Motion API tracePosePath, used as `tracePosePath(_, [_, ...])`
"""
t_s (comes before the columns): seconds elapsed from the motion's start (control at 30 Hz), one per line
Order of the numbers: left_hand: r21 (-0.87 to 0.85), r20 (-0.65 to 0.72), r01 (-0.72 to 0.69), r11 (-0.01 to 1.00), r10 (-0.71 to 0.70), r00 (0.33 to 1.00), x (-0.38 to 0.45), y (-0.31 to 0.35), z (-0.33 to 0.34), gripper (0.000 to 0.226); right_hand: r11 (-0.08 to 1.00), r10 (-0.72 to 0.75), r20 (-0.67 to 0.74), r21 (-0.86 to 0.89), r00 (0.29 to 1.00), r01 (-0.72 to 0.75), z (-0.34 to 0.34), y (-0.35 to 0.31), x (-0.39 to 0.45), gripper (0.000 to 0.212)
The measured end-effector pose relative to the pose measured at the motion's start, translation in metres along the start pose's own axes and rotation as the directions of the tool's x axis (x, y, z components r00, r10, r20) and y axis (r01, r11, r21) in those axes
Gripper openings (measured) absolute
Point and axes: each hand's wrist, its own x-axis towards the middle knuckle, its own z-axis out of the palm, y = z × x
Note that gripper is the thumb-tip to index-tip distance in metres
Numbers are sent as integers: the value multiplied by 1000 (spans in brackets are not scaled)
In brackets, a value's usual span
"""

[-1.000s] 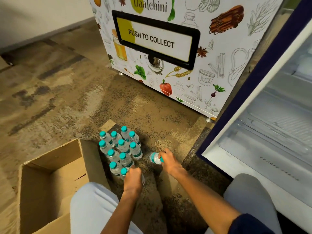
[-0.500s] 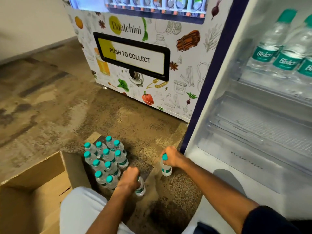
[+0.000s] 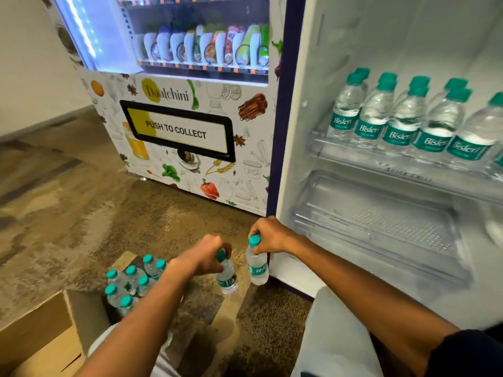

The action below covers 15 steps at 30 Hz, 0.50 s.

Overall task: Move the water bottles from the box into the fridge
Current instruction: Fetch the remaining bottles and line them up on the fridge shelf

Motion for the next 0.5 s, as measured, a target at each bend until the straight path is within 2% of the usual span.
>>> tracePosePath(0.17, [75,23,-113,991,112,993,6,38,-53,22,1000,-18,-23,17,1000,18,-60,-10,-33,34])
tracePosePath(0.37, [68,74,-256,964,251,965,14,86,-92,26,998,14,-103,65,995,-8,-118,-5,-69,25])
tracePosePath(0.5, [73,79,-332,940,326,942,19,123,-115,24,999,22,-99,30,995,-19,-160,0,-96,19])
